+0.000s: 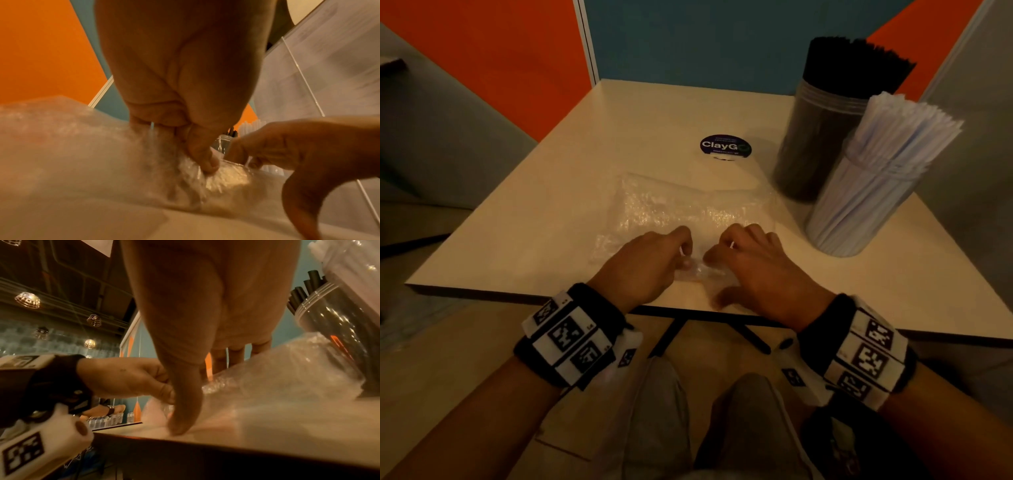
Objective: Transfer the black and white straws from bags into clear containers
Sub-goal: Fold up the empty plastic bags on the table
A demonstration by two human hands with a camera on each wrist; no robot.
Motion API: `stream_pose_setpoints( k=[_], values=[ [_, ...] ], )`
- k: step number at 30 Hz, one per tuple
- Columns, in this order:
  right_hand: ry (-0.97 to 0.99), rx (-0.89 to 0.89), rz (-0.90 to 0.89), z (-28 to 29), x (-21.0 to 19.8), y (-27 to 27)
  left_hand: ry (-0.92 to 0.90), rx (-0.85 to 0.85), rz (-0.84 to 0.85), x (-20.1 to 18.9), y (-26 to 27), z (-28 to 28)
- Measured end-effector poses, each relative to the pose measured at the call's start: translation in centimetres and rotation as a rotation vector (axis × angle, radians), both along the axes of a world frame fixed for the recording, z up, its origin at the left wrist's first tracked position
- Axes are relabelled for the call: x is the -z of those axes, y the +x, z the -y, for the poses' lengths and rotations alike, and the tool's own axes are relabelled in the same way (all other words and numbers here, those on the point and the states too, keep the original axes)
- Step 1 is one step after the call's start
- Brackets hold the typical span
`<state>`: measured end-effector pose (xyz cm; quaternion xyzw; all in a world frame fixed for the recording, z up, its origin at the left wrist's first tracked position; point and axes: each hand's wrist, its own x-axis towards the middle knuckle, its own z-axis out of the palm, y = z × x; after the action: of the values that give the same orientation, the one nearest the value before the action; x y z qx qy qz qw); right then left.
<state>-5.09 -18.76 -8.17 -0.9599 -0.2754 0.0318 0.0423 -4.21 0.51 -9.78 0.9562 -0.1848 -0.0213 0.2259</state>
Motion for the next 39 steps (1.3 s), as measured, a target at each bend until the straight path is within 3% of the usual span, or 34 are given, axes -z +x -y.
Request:
stream_pose_setpoints(
  k=[4, 6, 9, 11, 14, 16, 20, 22, 25, 29, 31, 36, 39],
  values=[
    [0.138, 0.035, -0.055, 0.1, 0.4, 0.5, -0.002, 0.015, -0.008, -0.1, 0.5, 0.3],
    [0.214, 0.05, -0.107, 0.3, 0.5, 0.8, -0.01, 0.065, 0.117, 0.2, 0.0, 0.1],
    [0.26, 0.082, -0.198, 0.7, 0.4, 2.0, 0.186, 0.125, 0.271, 0.9, -0.7, -0.6],
    [0.298, 0.115, -0.276, 1.0, 0.2, 3.1, 0.241, 0.123, 0.272, 1.0, -0.5, -0.8],
    [0.332, 0.12, -0.371, 0.9, 0.0, 3.8, 0.169, 0.092, 0.214, 0.6, 0.3, -0.5],
    [0.289, 0.104, -0.344, 0.7, -0.1, 3.5, 0.133, 0.094, 0.157, 0.3, 0.8, -0.4],
    [-0.018, 0.049, -0.05, 0.3, -0.7, 2.0, 0.2, 0.1, 0.123, 0.0, 1.8, -0.6],
    [-0.092, 0.034, -0.017, 0.0, -0.9, 1.7, 0.191, 0.084, 0.039, -0.3, 2.5, -0.6],
    [0.052, 0.073, -0.075, -0.1, -0.4, 1.7, 0.201, 0.071, -0.04, -0.7, 2.8, -0.3],
    [0.174, 0.104, -0.181, 0.3, -0.6, 2.2, 0.107, 0.073, 0.265, -0.4, 1.5, 0.2],
    [0.204, 0.12, -0.221, 0.5, -0.8, 2.9, 0.14, 0.117, 0.335, -0.4, 1.0, 0.1],
    [0.188, 0.12, -0.324, 1.0, -0.9, 4.9, 0.255, 0.1, 0.17, -0.6, 2.1, 0.4],
    [0.065, 0.071, -0.158, 0.3, -0.5, 4.4, 0.268, 0.123, 0.138, -0.5, 2.8, 0.8]
  ],
)
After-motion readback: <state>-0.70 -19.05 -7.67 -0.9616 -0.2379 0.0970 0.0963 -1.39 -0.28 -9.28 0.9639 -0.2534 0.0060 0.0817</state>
